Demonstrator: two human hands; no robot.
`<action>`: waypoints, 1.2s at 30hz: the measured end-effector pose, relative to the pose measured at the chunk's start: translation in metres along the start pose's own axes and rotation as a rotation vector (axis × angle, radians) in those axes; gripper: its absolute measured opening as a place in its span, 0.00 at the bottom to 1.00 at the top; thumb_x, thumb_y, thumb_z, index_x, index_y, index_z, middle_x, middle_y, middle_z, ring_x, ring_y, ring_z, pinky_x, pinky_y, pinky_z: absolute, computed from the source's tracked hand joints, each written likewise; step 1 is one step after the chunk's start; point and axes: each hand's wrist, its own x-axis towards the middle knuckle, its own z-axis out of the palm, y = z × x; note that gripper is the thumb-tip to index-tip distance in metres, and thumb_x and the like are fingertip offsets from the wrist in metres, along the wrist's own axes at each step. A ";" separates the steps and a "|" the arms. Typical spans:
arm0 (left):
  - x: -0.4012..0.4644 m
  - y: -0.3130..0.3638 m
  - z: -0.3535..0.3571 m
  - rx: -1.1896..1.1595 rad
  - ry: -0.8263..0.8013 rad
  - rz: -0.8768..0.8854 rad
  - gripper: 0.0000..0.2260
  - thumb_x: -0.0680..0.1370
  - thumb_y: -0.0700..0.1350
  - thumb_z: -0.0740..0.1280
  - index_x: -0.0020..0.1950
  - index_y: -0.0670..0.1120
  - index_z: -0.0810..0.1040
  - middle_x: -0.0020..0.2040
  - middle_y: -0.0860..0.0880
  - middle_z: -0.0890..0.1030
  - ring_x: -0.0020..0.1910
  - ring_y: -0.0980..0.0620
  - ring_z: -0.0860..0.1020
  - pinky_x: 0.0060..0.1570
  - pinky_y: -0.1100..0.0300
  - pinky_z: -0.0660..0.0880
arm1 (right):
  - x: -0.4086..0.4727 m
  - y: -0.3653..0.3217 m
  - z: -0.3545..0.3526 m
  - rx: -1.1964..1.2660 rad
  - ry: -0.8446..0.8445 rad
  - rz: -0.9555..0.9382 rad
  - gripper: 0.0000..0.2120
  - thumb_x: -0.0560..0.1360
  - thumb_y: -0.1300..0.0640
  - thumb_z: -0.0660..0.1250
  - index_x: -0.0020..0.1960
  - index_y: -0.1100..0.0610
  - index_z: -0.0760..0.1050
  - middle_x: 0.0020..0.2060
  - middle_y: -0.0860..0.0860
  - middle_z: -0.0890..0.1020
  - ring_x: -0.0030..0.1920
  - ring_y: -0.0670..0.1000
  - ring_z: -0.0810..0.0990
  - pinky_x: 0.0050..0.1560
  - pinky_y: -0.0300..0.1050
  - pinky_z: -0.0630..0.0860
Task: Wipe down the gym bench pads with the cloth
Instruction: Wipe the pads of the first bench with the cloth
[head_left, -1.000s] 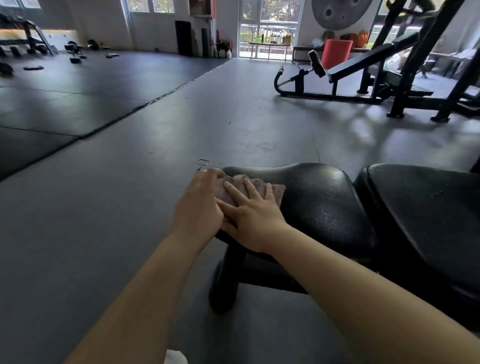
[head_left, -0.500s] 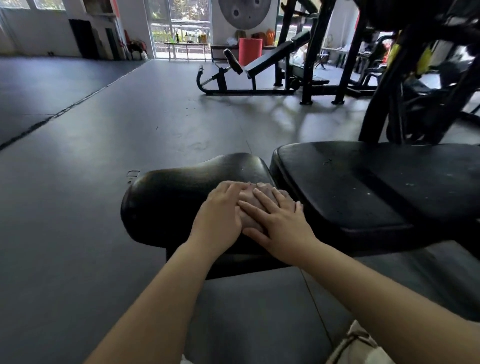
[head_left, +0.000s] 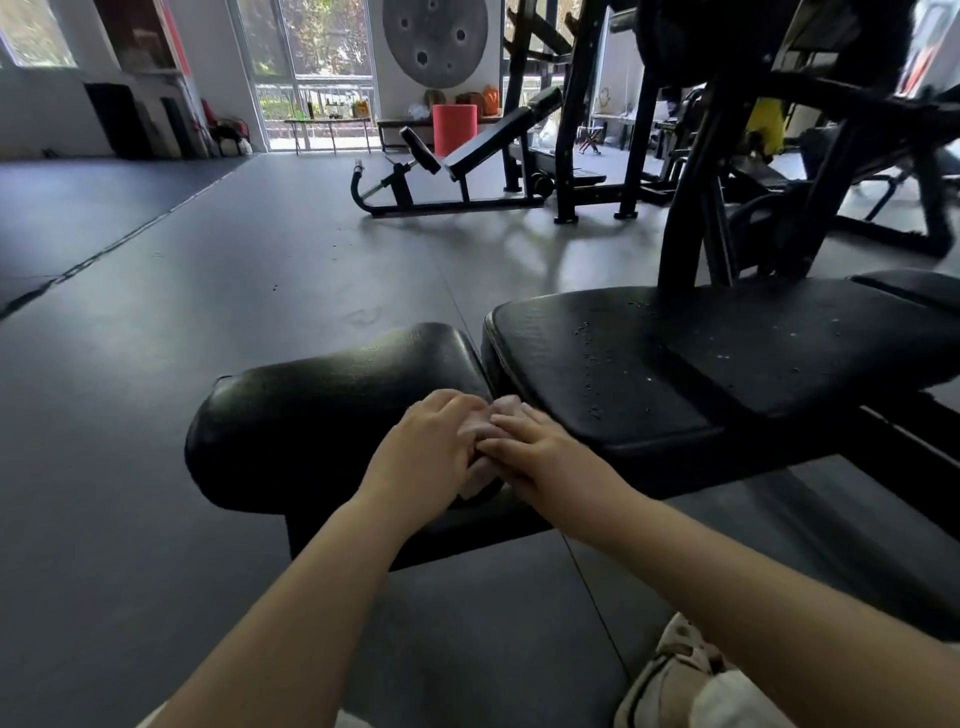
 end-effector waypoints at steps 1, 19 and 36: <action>0.002 0.002 0.001 0.016 0.073 0.023 0.13 0.75 0.37 0.64 0.60 0.40 0.78 0.59 0.44 0.77 0.60 0.44 0.75 0.61 0.51 0.71 | 0.001 0.004 -0.009 -0.064 0.037 0.001 0.20 0.77 0.48 0.55 0.59 0.57 0.79 0.64 0.58 0.76 0.67 0.67 0.69 0.59 0.64 0.74; 0.046 0.065 0.082 -0.407 -0.247 -0.414 0.27 0.83 0.44 0.54 0.77 0.41 0.45 0.76 0.39 0.39 0.76 0.44 0.42 0.71 0.60 0.44 | -0.026 0.058 -0.077 -0.384 -0.025 0.072 0.09 0.68 0.53 0.66 0.45 0.51 0.83 0.46 0.51 0.84 0.45 0.55 0.82 0.53 0.55 0.76; 0.212 -0.004 0.113 0.088 -0.369 -0.715 0.32 0.79 0.64 0.49 0.78 0.53 0.44 0.76 0.38 0.41 0.74 0.34 0.46 0.72 0.43 0.49 | -0.003 0.108 -0.081 -0.180 -0.003 0.303 0.12 0.78 0.50 0.62 0.58 0.49 0.80 0.56 0.45 0.80 0.55 0.50 0.76 0.58 0.44 0.69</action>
